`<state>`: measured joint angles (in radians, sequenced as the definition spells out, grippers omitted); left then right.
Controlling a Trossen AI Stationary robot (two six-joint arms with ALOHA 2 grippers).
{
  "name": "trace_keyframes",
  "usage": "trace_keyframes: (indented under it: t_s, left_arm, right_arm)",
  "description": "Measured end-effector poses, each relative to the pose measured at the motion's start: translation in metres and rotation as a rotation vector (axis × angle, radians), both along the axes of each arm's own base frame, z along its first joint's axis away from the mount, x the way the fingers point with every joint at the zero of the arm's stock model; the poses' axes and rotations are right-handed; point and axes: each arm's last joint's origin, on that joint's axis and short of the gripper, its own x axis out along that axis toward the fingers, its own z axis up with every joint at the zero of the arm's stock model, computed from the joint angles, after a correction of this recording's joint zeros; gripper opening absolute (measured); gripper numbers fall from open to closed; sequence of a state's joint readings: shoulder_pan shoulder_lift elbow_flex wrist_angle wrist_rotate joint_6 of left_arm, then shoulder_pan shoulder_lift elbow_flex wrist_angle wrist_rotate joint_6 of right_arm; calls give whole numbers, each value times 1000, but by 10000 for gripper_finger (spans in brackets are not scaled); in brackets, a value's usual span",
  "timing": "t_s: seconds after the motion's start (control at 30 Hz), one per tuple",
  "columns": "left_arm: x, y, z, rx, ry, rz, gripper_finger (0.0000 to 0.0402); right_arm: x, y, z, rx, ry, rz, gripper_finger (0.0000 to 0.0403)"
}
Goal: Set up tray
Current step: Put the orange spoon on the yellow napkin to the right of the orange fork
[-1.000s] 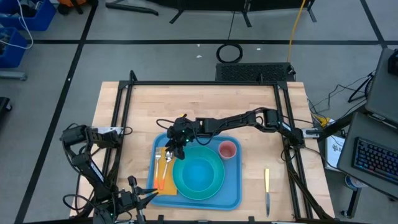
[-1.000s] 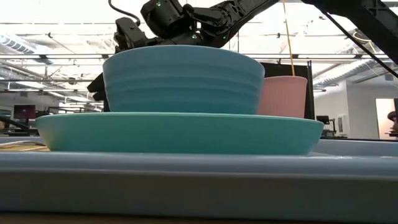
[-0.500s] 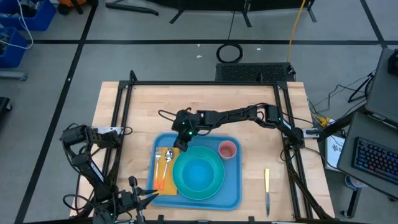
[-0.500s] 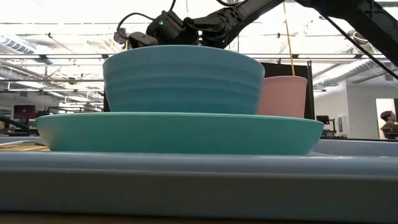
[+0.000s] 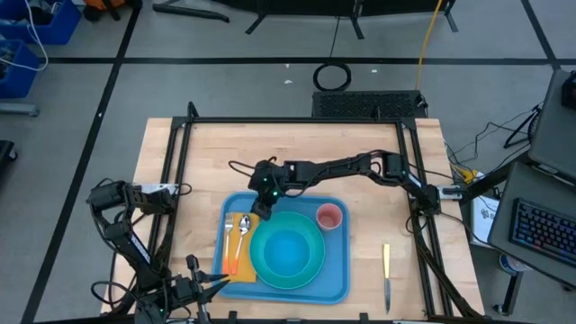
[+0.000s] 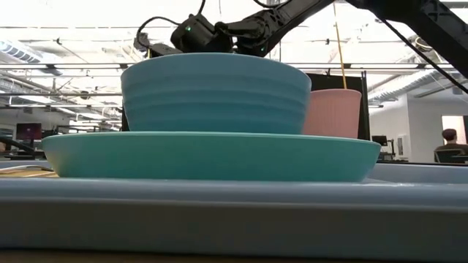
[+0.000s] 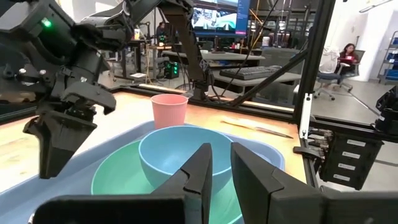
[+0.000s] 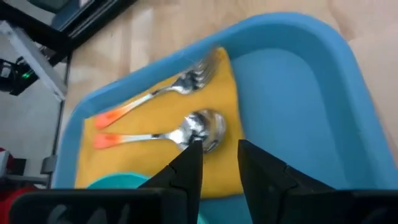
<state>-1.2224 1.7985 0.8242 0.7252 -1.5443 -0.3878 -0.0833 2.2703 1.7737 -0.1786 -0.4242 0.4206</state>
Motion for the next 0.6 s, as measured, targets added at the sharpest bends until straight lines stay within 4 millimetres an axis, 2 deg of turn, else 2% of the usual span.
trace_keyframes:
  t_s: [0.17, 0.4, 0.6]
  left_arm:
    - [0, 0, 0, 0, 0, -1, 63]
    - [0, 0, 0, 2, 1, -1, 63]
    - [0, 0, 0, 1, 1, -1, 63]
  right_arm:
    - [1, 0, -8, -1, 14, -4, 106]
    - [2, 2, -6, 54, 2, 20, 114]
    - [4, 4, -5, 25, -21, 14, 113]
